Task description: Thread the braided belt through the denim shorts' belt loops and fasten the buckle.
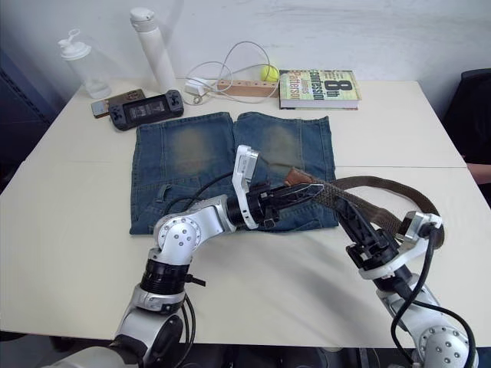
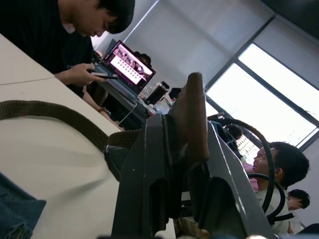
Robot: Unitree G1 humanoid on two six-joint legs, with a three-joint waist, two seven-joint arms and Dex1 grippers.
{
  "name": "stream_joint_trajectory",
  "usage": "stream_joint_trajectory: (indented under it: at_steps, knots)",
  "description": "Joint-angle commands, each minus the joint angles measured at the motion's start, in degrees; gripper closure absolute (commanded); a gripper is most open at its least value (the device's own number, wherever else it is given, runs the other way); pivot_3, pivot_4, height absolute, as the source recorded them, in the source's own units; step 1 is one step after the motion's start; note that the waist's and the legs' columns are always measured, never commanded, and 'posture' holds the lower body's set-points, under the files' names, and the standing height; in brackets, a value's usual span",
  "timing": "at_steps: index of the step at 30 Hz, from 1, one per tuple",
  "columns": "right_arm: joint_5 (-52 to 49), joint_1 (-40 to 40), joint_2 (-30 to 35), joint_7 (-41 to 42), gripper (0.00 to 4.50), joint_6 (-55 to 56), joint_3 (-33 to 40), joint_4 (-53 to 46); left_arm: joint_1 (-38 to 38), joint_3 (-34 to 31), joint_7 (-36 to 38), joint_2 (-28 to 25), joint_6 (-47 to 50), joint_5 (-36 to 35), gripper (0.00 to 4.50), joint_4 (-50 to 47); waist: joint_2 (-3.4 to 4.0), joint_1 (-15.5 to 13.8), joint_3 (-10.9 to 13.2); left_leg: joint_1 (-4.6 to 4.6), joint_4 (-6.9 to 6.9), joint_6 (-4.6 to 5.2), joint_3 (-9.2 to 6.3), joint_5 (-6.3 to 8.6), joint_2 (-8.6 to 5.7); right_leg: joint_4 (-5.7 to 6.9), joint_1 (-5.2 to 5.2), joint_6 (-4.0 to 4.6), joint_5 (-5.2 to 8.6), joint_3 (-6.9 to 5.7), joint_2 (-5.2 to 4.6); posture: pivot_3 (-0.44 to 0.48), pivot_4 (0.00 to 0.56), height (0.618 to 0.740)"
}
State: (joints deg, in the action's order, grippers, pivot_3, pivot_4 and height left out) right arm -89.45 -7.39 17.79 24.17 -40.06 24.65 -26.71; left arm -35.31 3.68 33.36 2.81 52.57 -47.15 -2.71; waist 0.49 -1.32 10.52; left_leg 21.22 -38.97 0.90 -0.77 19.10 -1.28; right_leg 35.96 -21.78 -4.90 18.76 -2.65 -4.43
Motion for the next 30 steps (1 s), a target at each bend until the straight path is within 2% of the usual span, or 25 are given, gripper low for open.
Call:
stream_joint_trajectory:
  at_steps: [1, 6, 7, 9, 11, 14, 18, 19, 22, 23, 26, 30]
  knots:
    - [-1.1, 0.4, 0.3, 0.9, 1.90, 0.7, -1.1, -0.7, 0.0, 0.3, -0.1, 0.0, -0.1, -0.3, 4.50, -1.8, 0.00, 0.0, 0.0, 0.00, 0.00, 0.00, 0.00, 0.00, 0.00, 0.00, 0.00, 0.00, 0.00, 0.00, 0.00, 0.000, 0.150, 0.735]
    - [-2.1, -0.2, 0.5, 1.1, 4.33, 1.0, -1.6, -0.9, 0.6, -0.2, -1.4, 0.8, -1.1, 0.1, 4.50, -0.9, 0.00, -0.1, 0.0, 0.02, 0.00, 0.03, -0.01, 0.02, 0.00, -0.01, 0.00, 0.00, 0.00, -0.01, -0.02, 0.000, 0.150, 0.735]
    - [-2.1, -0.3, 0.6, 1.2, 4.43, 0.9, -1.6, -0.9, 0.8, -0.1, -1.6, 0.9, -1.0, 0.0, 4.50, -1.1, 0.00, -0.1, 0.0, 0.02, 0.00, 0.04, -0.01, 0.02, 0.00, -0.01, 0.00, 0.00, 0.00, -0.01, -0.02, 0.000, 0.150, 0.735]
    - [-1.4, 0.0, 1.0, 0.7, 4.43, 1.4, -1.1, -0.4, 1.2, 0.5, -1.2, 0.5, -1.3, 0.4, 4.50, -1.7, 0.00, -0.1, 0.0, 0.03, 0.00, 0.05, -0.01, 0.03, 0.00, -0.01, 0.00, 0.00, 0.00, -0.01, -0.02, 0.000, 0.150, 0.735]
    - [-0.6, 1.1, 1.7, -0.1, 4.50, 2.5, 0.4, 1.0, 1.4, 0.1, -1.0, 0.3, -0.2, -0.8, 3.51, -2.0, 0.00, 0.0, 0.0, 0.02, 0.00, 0.05, -0.01, 0.03, 0.00, -0.03, 0.00, 0.00, 0.00, -0.01, -0.02, 0.000, 0.150, 0.735]
    - [-1.2, 1.8, 5.5, -0.4, 4.50, 2.1, 3.2, 2.5, 0.8, 2.1, 0.5, -2.3, -3.0, 2.9, 2.30, -2.8, 0.00, 0.0, 0.0, 0.00, 0.00, 0.05, 0.02, 0.03, -0.01, -0.07, 0.00, 0.00, 0.00, 0.00, -0.03, 0.000, 0.150, 0.735]
    - [-6.0, -0.1, 13.1, -1.0, 4.50, -1.3, 7.6, 3.3, 0.2, 9.5, 6.1, -11.4, -8.5, 11.6, 0.47, -4.9, 0.02, -0.1, 0.0, 0.00, 0.06, 0.05, 0.02, 0.03, 0.00, -0.03, 0.00, 0.01, 0.01, 0.00, -0.01, 0.000, 0.150, 0.735]
    - [-6.7, -1.0, 15.1, -0.8, 4.50, -2.0, 9.1, 3.2, -0.4, 12.3, 7.0, -13.6, -11.8, 15.7, 0.04, -4.9, 0.02, -0.1, 0.0, 0.01, 0.08, 0.05, 0.01, 0.03, 0.00, -0.07, 0.00, 0.02, 0.01, -0.02, -0.02, 0.000, 0.150, 0.735]
    - [-6.1, -3.7, 22.2, 0.7, 4.50, -4.2, 14.5, 3.9, -3.4, 22.3, 9.3, -19.3, -25.7, 31.1, 0.04, -1.9, 0.03, -0.3, 0.0, 0.01, 0.07, 0.07, 0.03, 0.04, -0.02, -0.13, 0.03, 0.02, 0.01, -0.01, -0.05, 0.000, 0.150, 0.735]
    - [-5.6, -4.4, 24.0, 1.2, 4.50, -4.8, 15.8, 4.1, -4.1, 24.2, 9.9, -20.0, -29.0, 34.1, 0.04, -0.7, 0.04, -0.5, 0.0, 0.00, 0.08, 0.10, 0.02, 0.06, -0.03, -0.25, 0.07, 0.02, 0.01, -0.01, -0.07, 0.000, 0.150, 0.735]
    - [-3.4, -6.1, 29.5, 3.3, 4.50, -6.6, 19.4, 4.8, -6.6, 24.9, 9.6, -17.2, -34.2, 37.6, 0.04, 5.6, -0.01, -0.6, 0.0, 0.00, 0.07, 0.24, 0.01, 0.13, -0.05, -0.41, 0.15, 0.00, 0.00, -0.02, -0.10, 0.000, 0.150, 0.735]
    - [-2.2, -6.3, 32.1, 3.7, 4.50, -7.3, 22.1, 4.8, -8.2, 28.4, 11.4, -16.6, -42.2, 44.8, 0.04, 13.9, -0.05, -0.5, 0.1, 0.02, 0.09, 0.28, 0.00, 0.16, -0.02, -0.43, 0.16, -0.01, -0.01, -0.07, -0.10, 0.000, 0.150, 0.735]
